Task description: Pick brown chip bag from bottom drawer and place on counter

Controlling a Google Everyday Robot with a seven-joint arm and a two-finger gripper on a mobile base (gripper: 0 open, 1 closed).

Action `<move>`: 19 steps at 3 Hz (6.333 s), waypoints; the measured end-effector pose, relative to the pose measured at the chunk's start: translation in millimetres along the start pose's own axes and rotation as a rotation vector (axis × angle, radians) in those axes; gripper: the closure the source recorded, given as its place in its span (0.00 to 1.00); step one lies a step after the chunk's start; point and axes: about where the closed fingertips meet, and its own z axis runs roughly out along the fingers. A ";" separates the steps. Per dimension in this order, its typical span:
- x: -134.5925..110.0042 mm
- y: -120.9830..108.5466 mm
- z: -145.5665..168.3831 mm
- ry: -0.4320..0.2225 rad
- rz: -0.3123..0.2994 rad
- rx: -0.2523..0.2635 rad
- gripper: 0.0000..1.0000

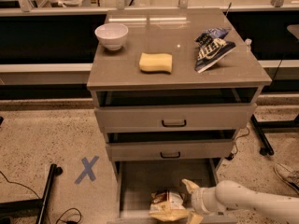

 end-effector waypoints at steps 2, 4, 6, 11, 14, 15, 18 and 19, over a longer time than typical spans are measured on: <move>28.9 -6.6 66.8 0.084 -0.015 0.028 0.00; 24.8 -15.4 93.1 -0.045 0.033 0.060 0.41; 8.6 -79.5 58.4 -0.460 0.172 0.254 0.87; -150.5 -13.7 -213.8 -0.603 -0.286 0.149 1.00; -258.0 -75.2 -330.6 -0.458 -0.443 0.198 1.00; -287.7 -101.8 -364.7 -0.430 -0.461 0.171 1.00; -345.3 -180.9 -487.3 -0.404 -0.413 0.194 1.00; -345.4 -180.9 -487.3 -0.404 -0.413 0.194 1.00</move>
Offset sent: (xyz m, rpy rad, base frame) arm 0.0305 0.0118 -0.1013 -0.1253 -0.0272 -0.0368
